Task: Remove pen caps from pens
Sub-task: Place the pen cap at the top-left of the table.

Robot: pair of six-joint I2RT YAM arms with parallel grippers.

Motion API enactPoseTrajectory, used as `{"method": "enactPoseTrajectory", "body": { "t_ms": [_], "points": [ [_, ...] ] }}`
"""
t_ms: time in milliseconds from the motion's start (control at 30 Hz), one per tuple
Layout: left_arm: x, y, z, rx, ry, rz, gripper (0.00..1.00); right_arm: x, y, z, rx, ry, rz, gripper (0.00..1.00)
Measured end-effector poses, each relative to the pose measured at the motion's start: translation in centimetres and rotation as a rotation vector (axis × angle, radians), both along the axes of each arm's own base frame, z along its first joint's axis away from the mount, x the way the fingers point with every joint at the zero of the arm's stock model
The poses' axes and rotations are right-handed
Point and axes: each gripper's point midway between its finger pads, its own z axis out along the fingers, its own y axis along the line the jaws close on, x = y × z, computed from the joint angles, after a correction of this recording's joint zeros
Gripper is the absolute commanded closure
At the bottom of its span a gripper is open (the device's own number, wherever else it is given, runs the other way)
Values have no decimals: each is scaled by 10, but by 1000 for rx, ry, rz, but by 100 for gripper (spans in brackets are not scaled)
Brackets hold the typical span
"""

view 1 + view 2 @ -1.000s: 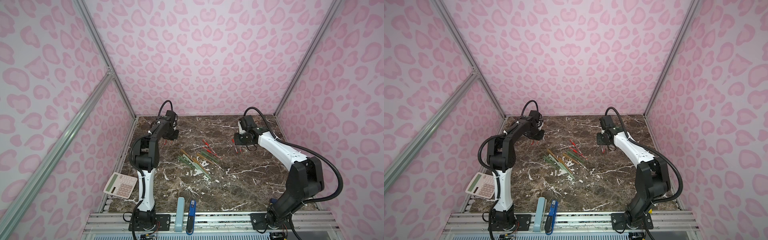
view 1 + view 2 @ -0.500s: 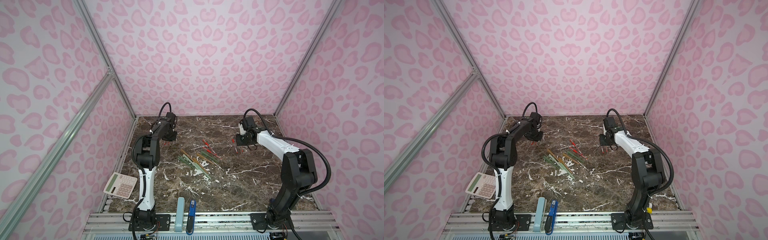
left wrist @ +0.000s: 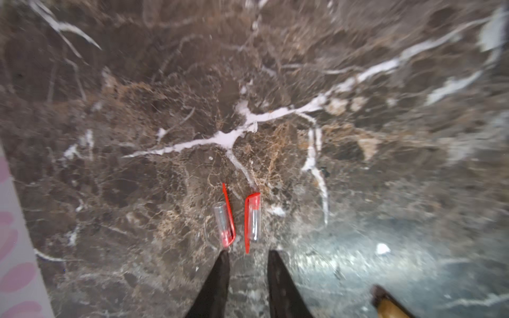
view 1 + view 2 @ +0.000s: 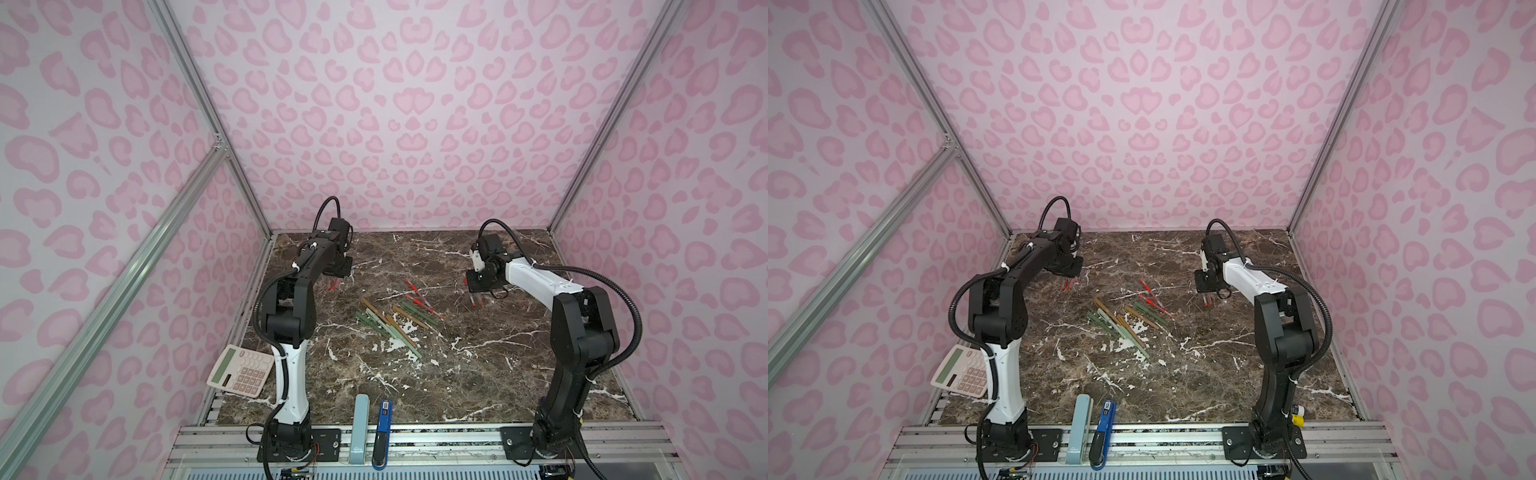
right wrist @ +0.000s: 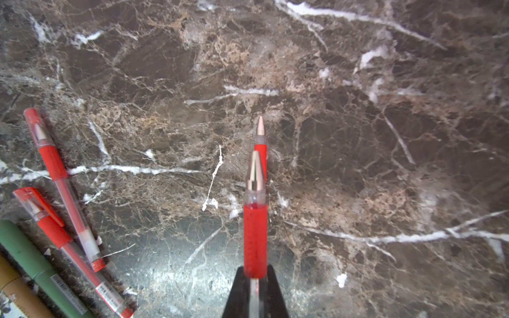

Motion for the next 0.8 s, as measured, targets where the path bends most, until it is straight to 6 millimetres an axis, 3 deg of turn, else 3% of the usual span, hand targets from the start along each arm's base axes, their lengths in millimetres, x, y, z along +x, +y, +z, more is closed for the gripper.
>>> {"method": "enactPoseTrajectory", "body": {
  "t_ms": [67,167,267,533,800],
  "points": [
    [-4,-3,24,-14,-54,1,49,1,0,-3,-2,9,0,100],
    [-17,-6,55,-30,-127,-11,38,4,5,-6,4,16,8,100],
    [-37,-4,70,-54,-174,-6,24,8,14,-10,3,20,24,100],
    [-99,7,70,-116,-277,44,10,23,38,-18,20,24,41,100],
    [-115,0,52,-213,-327,68,7,36,43,-30,1,27,35,100]
  ]
}}
